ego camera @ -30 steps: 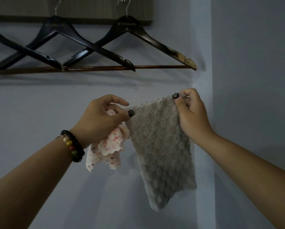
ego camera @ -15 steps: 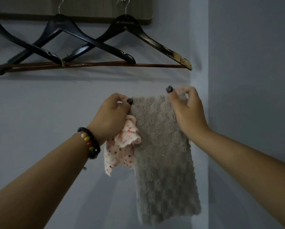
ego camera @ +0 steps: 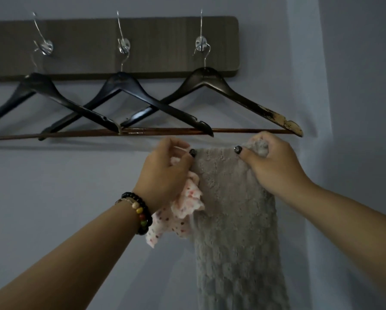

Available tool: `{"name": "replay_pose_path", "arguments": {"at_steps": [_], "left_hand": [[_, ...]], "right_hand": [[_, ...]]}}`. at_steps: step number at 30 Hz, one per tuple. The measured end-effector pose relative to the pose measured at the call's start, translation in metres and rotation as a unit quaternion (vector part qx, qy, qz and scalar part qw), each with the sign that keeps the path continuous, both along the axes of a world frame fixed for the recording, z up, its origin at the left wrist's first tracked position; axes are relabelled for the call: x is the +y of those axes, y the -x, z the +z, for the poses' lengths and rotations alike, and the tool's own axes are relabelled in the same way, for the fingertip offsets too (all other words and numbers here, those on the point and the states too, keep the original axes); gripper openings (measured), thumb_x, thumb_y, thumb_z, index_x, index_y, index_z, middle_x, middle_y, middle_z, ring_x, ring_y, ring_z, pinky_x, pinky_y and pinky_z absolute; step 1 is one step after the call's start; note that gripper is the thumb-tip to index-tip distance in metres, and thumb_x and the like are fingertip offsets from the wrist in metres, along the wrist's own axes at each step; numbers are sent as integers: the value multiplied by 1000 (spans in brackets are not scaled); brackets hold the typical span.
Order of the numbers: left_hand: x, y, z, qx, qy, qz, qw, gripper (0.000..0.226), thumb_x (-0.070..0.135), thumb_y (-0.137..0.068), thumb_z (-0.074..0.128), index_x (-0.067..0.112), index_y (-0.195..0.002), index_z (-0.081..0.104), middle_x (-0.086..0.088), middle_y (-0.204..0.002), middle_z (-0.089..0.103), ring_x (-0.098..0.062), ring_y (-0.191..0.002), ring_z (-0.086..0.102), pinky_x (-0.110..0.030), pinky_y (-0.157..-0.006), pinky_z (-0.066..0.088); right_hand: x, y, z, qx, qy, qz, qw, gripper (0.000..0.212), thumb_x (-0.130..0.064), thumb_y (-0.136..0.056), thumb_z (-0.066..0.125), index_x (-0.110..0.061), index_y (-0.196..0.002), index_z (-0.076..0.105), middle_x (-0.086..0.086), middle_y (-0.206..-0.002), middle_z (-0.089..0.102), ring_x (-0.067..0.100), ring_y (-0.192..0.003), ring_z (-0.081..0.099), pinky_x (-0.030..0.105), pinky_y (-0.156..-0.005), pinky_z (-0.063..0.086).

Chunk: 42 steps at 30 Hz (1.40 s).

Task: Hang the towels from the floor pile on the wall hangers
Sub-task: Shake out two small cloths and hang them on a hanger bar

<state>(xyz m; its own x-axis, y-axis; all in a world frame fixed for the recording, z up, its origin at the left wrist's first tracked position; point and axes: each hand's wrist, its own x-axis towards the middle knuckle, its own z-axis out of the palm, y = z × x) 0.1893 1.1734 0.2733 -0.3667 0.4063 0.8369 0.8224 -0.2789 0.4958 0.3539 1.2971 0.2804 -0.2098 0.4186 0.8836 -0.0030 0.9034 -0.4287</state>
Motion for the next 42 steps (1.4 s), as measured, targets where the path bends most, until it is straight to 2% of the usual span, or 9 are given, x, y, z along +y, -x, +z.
{"name": "replay_pose_path", "arguments": {"at_steps": [5, 8, 11, 14, 18, 26, 29, 38, 42], "left_hand": [[6, 34, 36, 235, -47, 207, 949, 41, 33, -93, 57, 24, -130, 41, 3, -129, 54, -8, -77, 58, -29, -66, 49], [8, 47, 67, 327, 6, 245, 913, 57, 42, -92, 55, 28, -142, 31, 1, -144, 39, -12, -73, 61, -31, -61, 54], [17, 49, 93, 417, 75, 283, 860, 69, 58, -89, 49, 33, -147, 21, 5, -157, 21, -17, -92, 65, -28, -70, 50], [32, 50, 103, 481, 114, 304, 814, 76, 66, -85, 51, 36, -147, 17, 4, -155, 25, -20, -105, 61, -31, -76, 51], [43, 65, 100, 530, 90, 334, 774, 53, 44, -92, 54, 28, -136, 31, -1, -133, 40, -20, -87, 59, -31, -67, 52], [23, 100, 88, 533, 93, 319, 778, 60, 43, -97, 46, 32, -148, 18, 0, -144, 26, -11, -73, 51, -24, -63, 51], [16, 105, 103, 548, 44, 268, 791, 60, 37, -92, 58, 28, -146, 34, -3, -141, 36, -12, -71, 53, -28, -63, 53], [-6, 134, 103, 581, 64, 247, 773, 58, 39, -79, 71, 34, -133, 51, 5, -129, 49, 4, -55, 35, -6, -57, 27], [-16, 148, 89, 604, 70, 246, 755, 53, 42, -77, 62, 30, -128, 55, -2, -131, 49, -1, -63, 41, -13, -58, 41]], "right_hand": [[-2, 16, 49, 29, -97, -84, 991, 17, -28, -83, 71, -15, -85, 60, -6, -76, 59, 6, -66, 55, 11, -53, 41], [2, 23, 79, -6, -199, -165, 966, 25, -35, -84, 70, -14, -93, 59, 4, -85, 64, 20, -76, 61, 29, -64, 52], [13, 32, 106, -46, -213, -230, 948, 36, -35, -86, 69, -11, -109, 55, 11, -100, 63, 27, -88, 61, 38, -73, 53], [28, 43, 125, -114, -167, -301, 932, 43, -35, -88, 66, -6, -116, 51, 15, -109, 60, 32, -94, 59, 40, -76, 52], [50, 53, 135, -182, -139, -358, 905, 31, -36, -92, 60, -5, -93, 56, 11, -92, 59, 24, -74, 52, 29, -56, 38], [67, 75, 133, -177, -142, -356, 906, 41, -34, -98, 49, -16, -63, 39, 5, -72, 46, 24, -68, 50, 27, -49, 26], [70, 80, 133, -175, -140, -360, 906, 38, -34, -98, 49, -14, -66, 43, 4, -71, 44, 23, -66, 49, 27, -49, 27], [84, 53, 145, -170, -154, -391, 891, 29, -29, -100, 44, -6, -86, 54, 3, -71, 43, 17, -60, 42, 27, -48, 24], [91, 46, 153, -186, -179, -399, 880, 25, -29, -100, 45, -8, -88, 53, 12, -84, 51, 25, -69, 48, 28, -50, 27]]}}
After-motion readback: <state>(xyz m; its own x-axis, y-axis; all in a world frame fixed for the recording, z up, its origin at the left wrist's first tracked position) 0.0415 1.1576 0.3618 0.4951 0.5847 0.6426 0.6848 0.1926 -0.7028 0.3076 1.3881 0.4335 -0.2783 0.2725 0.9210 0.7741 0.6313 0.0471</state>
